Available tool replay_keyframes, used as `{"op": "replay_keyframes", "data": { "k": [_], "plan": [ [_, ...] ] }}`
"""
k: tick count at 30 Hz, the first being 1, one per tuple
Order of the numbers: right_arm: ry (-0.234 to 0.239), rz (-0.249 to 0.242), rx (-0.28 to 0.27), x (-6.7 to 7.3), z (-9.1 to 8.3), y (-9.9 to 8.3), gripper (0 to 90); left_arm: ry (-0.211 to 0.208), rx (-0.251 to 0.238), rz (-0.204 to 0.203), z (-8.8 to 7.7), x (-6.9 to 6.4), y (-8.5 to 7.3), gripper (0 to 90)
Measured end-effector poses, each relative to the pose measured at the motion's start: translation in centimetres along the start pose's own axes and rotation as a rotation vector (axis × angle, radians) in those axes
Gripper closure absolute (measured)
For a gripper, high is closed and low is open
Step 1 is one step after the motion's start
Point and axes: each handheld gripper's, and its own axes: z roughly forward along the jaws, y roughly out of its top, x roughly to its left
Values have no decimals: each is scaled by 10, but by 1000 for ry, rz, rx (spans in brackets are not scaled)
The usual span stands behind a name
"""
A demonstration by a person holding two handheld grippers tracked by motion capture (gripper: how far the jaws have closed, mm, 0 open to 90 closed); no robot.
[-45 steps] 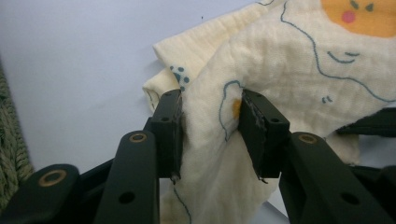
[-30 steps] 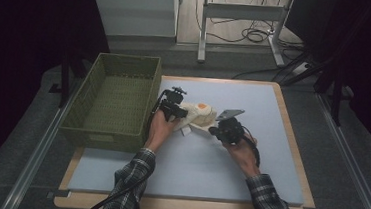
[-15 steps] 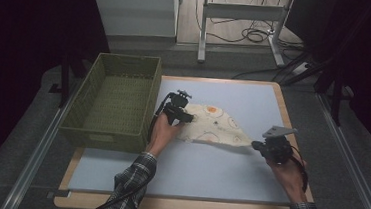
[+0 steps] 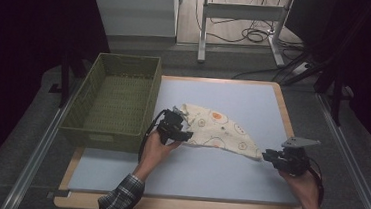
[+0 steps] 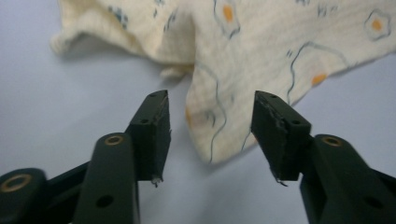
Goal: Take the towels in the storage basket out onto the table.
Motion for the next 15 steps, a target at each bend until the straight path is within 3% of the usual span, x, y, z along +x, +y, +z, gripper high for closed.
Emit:
{"op": "replay_keyframes", "data": {
  "k": [2,3,6,8,9,10,11,12,14,15],
  "plan": [
    [5,6,-5,0,0,-1,718,-1,-4,0,4,2,-9,489],
    [14,18,-10,0,2,-2,689,-22,-8,-21,11,4,-15,501],
    [10,15,0,1,9,-2,664,-10,2,-23,20,5,-20,531],
    [-4,0,31,1,23,-1,644,17,-23,-4,26,4,-23,611],
    [-4,0,31,1,23,-1,644,17,-23,-4,26,4,-23,679],
    [-5,2,39,1,27,-1,652,3,-32,-9,28,4,-24,679],
    [-1,-10,74,4,37,-3,762,-34,-37,-20,29,3,-25,833],
    [-1,-10,74,4,37,-3,762,-34,-37,-20,29,3,-25,850],
    [-28,-27,59,9,38,-3,873,-53,-49,-20,24,1,-27,864],
    [-29,-32,54,10,36,-2,875,-56,-60,-21,19,1,-28,865]
  ]
}}
